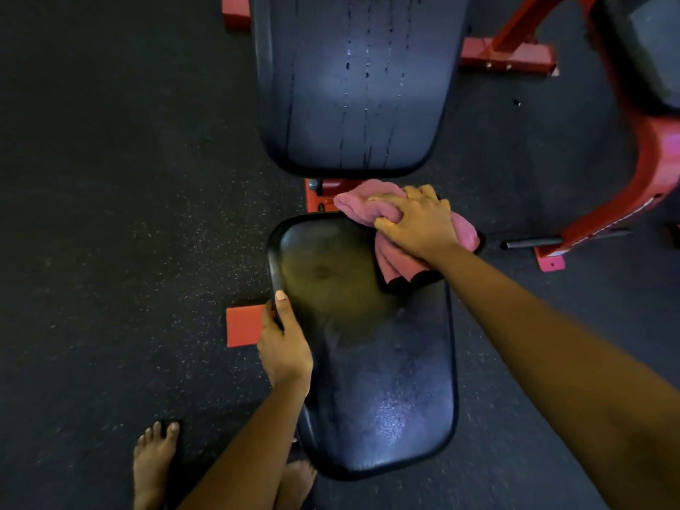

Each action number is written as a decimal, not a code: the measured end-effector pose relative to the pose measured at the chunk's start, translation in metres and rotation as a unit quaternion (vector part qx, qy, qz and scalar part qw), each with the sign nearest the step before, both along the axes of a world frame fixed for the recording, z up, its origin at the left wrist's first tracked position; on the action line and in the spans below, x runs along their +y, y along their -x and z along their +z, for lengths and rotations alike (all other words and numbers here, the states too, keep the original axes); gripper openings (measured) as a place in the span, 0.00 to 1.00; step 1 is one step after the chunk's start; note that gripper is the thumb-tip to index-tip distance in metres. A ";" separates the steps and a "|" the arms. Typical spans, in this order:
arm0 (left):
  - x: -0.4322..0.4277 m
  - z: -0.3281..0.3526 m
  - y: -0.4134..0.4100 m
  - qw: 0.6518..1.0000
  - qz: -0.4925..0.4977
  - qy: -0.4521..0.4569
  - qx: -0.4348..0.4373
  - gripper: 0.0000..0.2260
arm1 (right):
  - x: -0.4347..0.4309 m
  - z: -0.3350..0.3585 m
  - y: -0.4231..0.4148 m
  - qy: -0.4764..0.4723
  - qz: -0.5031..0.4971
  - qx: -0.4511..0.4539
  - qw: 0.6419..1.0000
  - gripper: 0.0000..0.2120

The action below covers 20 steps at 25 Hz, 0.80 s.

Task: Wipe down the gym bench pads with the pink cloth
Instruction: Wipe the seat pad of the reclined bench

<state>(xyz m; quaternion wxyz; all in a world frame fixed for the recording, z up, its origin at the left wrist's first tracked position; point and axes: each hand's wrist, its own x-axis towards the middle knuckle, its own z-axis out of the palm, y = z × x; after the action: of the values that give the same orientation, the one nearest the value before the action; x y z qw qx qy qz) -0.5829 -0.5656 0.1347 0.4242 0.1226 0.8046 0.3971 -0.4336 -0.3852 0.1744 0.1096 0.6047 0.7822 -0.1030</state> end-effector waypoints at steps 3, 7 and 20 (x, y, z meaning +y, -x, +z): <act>0.001 0.004 -0.001 1.000 0.007 -0.002 0.002 0.27 | -0.002 -0.007 -0.028 0.005 -0.094 0.049 0.994 0.23; 0.003 0.016 -0.003 1.000 -0.003 0.001 -0.010 0.23 | -0.037 -0.008 -0.059 0.022 -0.236 0.196 0.951 0.23; -0.005 0.033 0.005 0.991 -0.037 0.017 -0.128 0.24 | -0.183 0.020 -0.067 -0.078 -0.362 0.269 0.889 0.26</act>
<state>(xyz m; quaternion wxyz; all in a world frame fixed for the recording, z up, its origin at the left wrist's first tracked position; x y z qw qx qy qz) -0.5881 -0.5704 0.1677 0.5403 0.0929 0.7450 0.3800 -0.3667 -0.5687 0.1945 -0.1977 0.8018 0.5136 -0.2328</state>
